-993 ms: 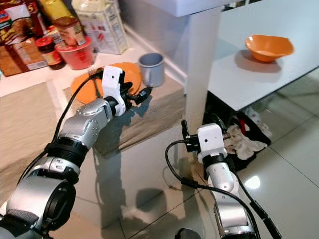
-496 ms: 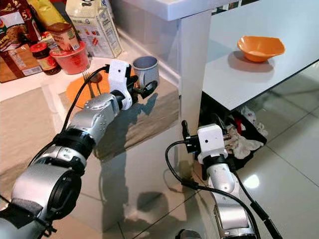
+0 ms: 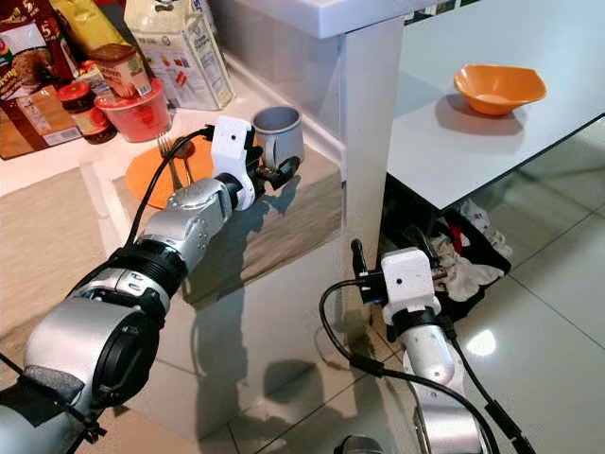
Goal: Setting the table
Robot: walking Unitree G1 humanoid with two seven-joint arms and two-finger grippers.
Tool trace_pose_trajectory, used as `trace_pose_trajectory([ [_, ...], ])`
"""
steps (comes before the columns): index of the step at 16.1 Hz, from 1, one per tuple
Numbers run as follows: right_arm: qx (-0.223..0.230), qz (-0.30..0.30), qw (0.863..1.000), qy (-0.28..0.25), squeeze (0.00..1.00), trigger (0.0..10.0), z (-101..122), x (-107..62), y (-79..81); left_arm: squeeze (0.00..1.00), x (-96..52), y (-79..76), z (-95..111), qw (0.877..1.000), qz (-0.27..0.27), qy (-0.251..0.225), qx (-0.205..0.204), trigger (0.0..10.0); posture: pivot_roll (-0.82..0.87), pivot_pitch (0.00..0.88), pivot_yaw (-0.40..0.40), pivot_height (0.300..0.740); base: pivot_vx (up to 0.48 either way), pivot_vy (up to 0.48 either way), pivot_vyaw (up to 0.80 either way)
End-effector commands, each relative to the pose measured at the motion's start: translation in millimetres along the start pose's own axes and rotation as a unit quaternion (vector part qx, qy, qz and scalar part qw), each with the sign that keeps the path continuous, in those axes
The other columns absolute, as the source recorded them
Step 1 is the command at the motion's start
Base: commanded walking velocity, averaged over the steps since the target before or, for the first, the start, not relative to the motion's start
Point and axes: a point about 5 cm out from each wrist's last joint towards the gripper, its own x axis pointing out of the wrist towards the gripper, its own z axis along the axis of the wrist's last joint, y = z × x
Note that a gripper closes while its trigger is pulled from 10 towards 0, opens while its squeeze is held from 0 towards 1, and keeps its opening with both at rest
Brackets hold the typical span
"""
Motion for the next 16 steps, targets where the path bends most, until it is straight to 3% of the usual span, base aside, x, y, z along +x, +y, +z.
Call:
trace_pose_trajectory([
  [1, -0.003, -0.002, 1.000, -0.006, 0.00, 10.0, 5.6, -0.8, -1.5, 0.00, 0.6, 2.5, 4.9, 1.000, 0.009, -0.005, 0.007, 10.0, -0.28, 0.009, 0.149, 0.736, 0.000, 0.000, 0.00],
  [9, -0.007, -0.002, 1.000, 0.003, 0.00, 10.0, 5.2, -9.0, -3.1, 0.00, 3.8, -2.4, 6.2, 1.000, 0.012, -0.007, -0.002, 10.0, -0.30, 0.024, 0.154, 0.736, 0.000, 0.000, 0.00],
  [10, -0.007, -0.003, 1.000, 0.004, 0.00, 10.0, 4.7, -10.0, -3.6, 0.00, 3.9, -1.7, 7.4, 1.000, 0.015, -0.011, -0.005, 0.0, -0.30, 0.024, 0.153, 0.736, 0.000, 0.000, 0.00],
  [16, -0.009, -0.002, 1.000, 0.009, 0.00, 10.0, 4.1, -11.7, -4.0, 0.00, 3.8, 0.0, 6.2, 1.000, 0.021, -0.006, -0.014, 0.0, -0.30, 0.028, 0.152, 0.736, 0.000, 0.000, 0.00],
])
